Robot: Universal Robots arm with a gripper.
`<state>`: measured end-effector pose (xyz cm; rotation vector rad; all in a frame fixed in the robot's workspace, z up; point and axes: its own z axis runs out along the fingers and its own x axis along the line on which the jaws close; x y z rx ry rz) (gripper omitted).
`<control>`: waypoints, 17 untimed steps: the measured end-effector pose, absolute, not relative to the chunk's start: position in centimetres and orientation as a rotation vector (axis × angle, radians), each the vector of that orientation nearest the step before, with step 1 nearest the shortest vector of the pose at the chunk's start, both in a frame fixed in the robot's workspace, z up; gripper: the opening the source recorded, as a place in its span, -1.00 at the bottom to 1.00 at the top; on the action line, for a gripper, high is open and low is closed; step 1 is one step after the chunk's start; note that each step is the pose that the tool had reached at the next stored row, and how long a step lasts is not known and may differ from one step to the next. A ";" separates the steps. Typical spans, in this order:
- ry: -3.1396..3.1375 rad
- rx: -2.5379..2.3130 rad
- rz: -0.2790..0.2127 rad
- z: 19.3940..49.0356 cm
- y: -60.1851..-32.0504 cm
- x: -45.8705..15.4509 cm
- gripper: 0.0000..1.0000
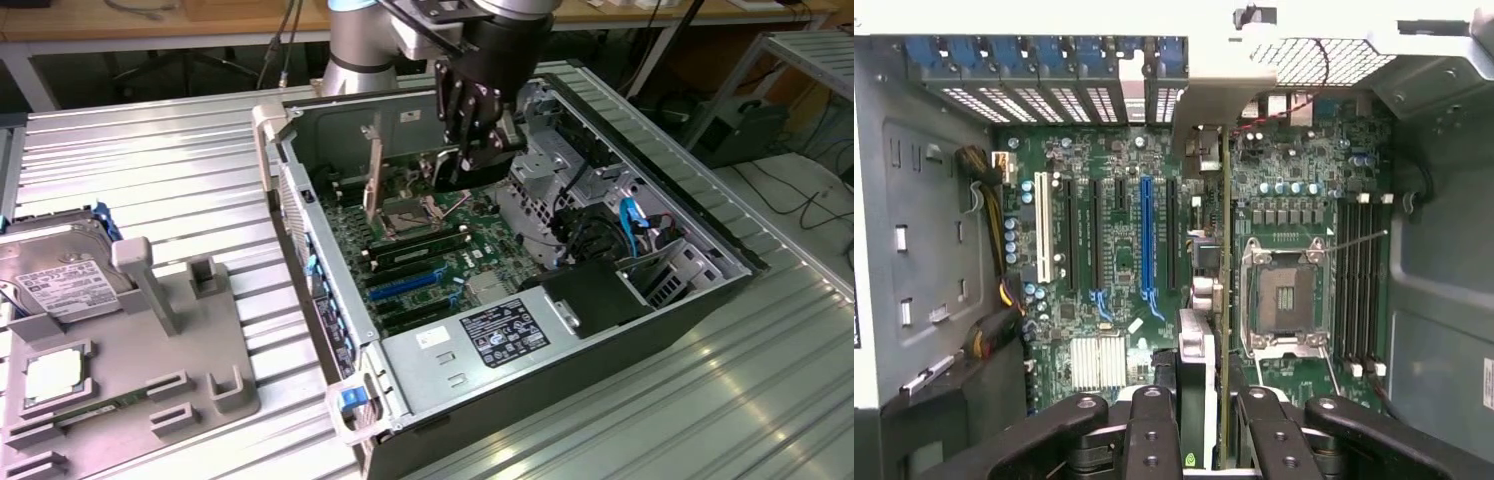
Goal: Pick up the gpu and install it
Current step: 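Insert the gpu into the slot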
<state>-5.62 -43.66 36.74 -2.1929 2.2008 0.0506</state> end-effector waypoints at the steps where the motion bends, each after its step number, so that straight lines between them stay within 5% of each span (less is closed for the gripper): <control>1: 2.201 -2.193 0.051 36.6 -43.7 -5.8 -0.44; 17: 2.191 -2.202 0.049 34.2 -43.8 -7.4 -0.44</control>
